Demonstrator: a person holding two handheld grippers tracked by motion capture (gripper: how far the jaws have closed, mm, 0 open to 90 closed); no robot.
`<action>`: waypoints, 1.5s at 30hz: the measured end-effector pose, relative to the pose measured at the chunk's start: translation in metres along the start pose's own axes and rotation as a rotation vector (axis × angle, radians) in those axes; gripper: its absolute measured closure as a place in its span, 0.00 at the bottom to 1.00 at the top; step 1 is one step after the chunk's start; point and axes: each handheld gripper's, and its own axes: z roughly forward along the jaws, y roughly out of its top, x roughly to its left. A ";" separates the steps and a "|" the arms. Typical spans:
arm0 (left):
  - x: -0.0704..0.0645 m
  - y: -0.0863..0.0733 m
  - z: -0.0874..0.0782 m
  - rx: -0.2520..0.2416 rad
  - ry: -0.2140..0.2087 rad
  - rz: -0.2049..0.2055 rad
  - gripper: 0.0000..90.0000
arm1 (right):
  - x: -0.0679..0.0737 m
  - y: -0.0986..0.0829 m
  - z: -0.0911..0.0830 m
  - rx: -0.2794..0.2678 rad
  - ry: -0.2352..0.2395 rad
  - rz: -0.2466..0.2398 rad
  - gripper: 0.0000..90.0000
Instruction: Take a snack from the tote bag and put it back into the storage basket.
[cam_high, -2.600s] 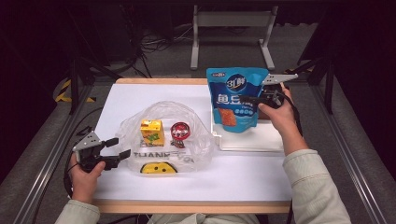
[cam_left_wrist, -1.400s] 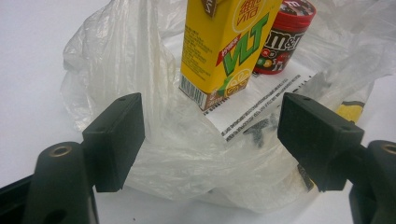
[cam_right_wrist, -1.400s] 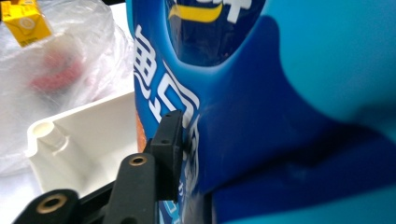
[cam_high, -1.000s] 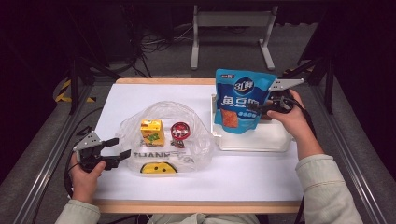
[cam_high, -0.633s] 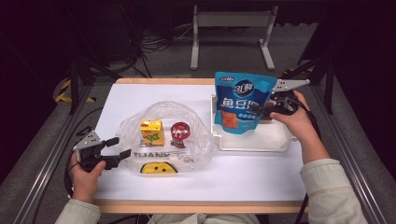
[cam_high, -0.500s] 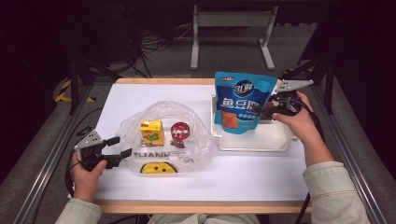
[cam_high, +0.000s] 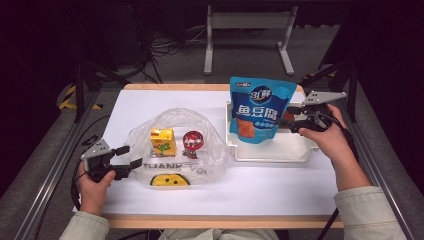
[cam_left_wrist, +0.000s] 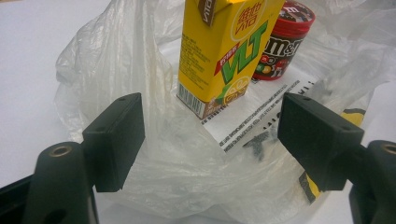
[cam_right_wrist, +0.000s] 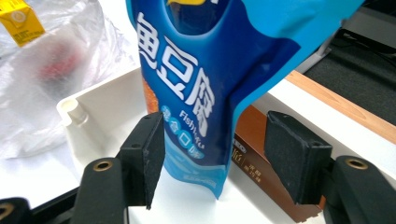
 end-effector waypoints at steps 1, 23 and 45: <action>0.000 0.000 0.000 0.002 -0.001 0.003 0.26 | 0.002 0.001 -0.003 -0.001 0.002 0.015 0.45; -0.002 -0.001 -0.007 -0.025 0.006 0.009 0.26 | 0.054 0.035 -0.001 -0.011 0.130 -0.033 0.41; -0.005 -0.009 -0.019 -0.015 0.013 0.007 0.26 | 0.107 0.079 0.047 0.003 0.272 -0.077 0.33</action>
